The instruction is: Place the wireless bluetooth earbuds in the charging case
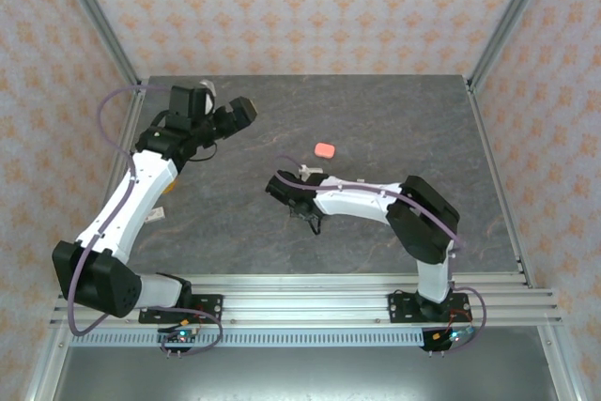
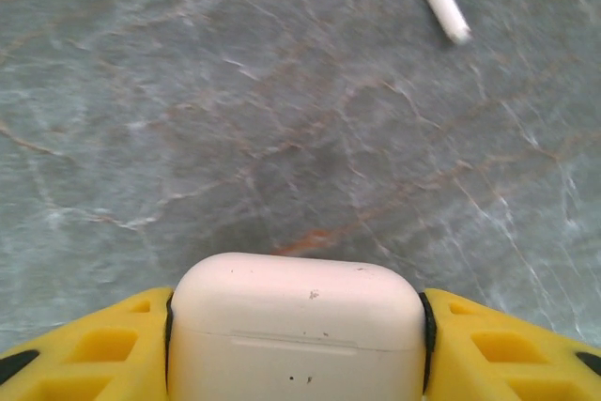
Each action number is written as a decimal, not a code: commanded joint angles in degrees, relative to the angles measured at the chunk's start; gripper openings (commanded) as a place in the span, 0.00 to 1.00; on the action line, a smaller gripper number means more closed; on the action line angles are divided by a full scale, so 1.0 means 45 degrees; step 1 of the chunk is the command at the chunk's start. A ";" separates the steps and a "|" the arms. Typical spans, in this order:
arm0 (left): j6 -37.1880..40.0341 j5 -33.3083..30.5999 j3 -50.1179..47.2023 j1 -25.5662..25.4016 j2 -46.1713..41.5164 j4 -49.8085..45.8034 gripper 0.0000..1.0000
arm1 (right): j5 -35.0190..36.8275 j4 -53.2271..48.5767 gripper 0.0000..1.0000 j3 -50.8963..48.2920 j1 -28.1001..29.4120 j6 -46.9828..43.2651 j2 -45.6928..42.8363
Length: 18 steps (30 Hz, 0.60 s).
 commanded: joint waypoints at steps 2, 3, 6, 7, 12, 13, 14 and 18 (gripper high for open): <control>-0.0645 -0.0579 -0.0681 -0.0494 0.0307 0.0984 1.00 | 0.0505 0.0160 0.54 -0.0645 0.0014 0.1604 -0.0832; -0.0717 -0.0601 -0.0871 -0.0589 0.0356 0.1116 1.00 | 0.0544 0.0190 0.54 -0.0727 0.0018 0.1722 -0.0912; -0.0895 -0.0647 -0.1407 -0.0843 0.0476 0.1516 1.00 | 0.0673 0.0079 0.54 -0.0771 -0.0061 0.2029 -0.1085; -0.0934 -0.0648 -0.1573 -0.0922 0.0522 0.1628 1.00 | 0.0711 0.0046 0.54 -0.0799 -0.0108 0.2131 -0.1161; -0.1041 -0.0606 -0.2318 -0.1196 0.0851 0.2161 1.00 | 0.0828 0.0136 0.53 -0.1202 -0.0546 0.2395 -0.2006; -0.1076 -0.0563 -0.2443 -0.1221 0.0924 0.2249 1.00 | 0.0824 0.0167 0.54 -0.1290 -0.0659 0.2395 -0.2188; -0.1115 -0.0533 -0.2608 -0.1242 0.1004 0.2395 1.00 | 0.0826 0.0175 0.54 -0.1399 -0.0825 0.2377 -0.2382; -0.1438 -0.0326 -0.3349 -0.1321 0.1296 0.3223 1.00 | 0.0679 0.0340 0.54 -0.1829 -0.1506 0.2260 -0.3003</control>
